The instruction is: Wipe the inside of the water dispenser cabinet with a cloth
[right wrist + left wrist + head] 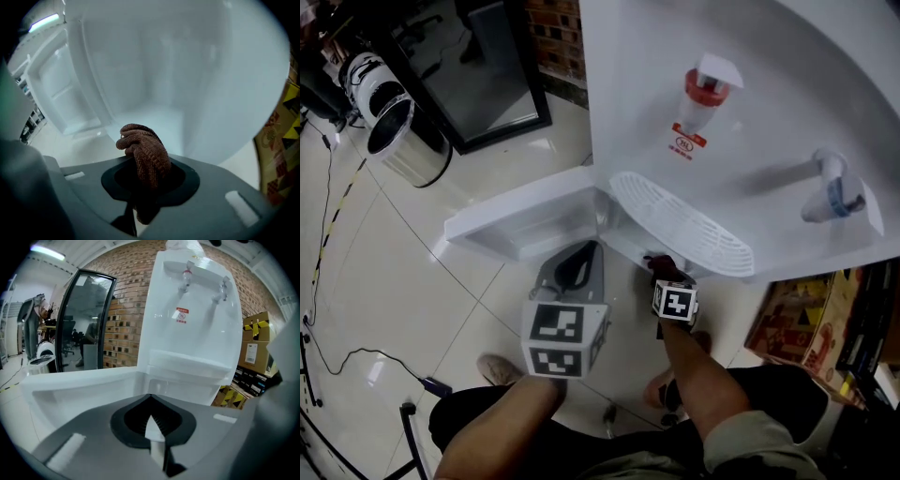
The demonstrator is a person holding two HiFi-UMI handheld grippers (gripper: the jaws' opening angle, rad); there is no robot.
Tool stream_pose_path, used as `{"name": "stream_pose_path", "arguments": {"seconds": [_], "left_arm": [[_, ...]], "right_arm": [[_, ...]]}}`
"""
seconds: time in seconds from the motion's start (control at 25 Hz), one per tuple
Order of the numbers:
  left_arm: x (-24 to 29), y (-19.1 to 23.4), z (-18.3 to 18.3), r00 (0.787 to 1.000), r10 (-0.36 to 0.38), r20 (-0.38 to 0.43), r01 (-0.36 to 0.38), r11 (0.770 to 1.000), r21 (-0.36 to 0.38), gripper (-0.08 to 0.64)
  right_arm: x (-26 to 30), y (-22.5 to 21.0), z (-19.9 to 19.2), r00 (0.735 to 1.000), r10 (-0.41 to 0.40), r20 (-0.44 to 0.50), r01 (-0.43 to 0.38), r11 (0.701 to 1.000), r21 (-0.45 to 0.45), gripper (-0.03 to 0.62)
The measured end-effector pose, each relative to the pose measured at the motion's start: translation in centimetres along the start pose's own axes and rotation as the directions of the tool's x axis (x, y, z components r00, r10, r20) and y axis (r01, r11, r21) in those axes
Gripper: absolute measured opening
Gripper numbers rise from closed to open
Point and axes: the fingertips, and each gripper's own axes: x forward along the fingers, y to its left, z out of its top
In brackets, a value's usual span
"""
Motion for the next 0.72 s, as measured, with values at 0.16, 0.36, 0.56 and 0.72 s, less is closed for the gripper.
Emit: {"name": "stream_pose_path", "arguments": {"seconds": [0.16,0.36,0.56,0.72], "left_arm": [[0.4,-1.3,1.3,0.998,-0.06,0.026,0.059,0.997,0.041,0.0],[0.5,-1.4,0.2,0.996,-0.091,-0.004,0.091,0.994,0.067,0.0],[0.0,0.5,-0.2,0.998,-0.068,-0.015,0.069,0.996,0.059,0.0],[-1.2,2.8,-0.4,1.0,-0.024,-0.016,0.024,1.0,0.009,0.0]], "right_arm": [[-2.6,4.9,7.3,0.948,0.1,0.302,-0.128,0.989,0.076,0.098],[-5.5,8.2,15.1,0.828,0.16,0.537,-0.274,0.952,0.139,0.1],[-2.3,8.9,17.0,0.846,0.128,0.517,-0.256,0.949,0.184,0.098],[1.9,7.9,15.8,0.908,0.041,0.418,-0.164,0.951,0.263,0.094]]}}
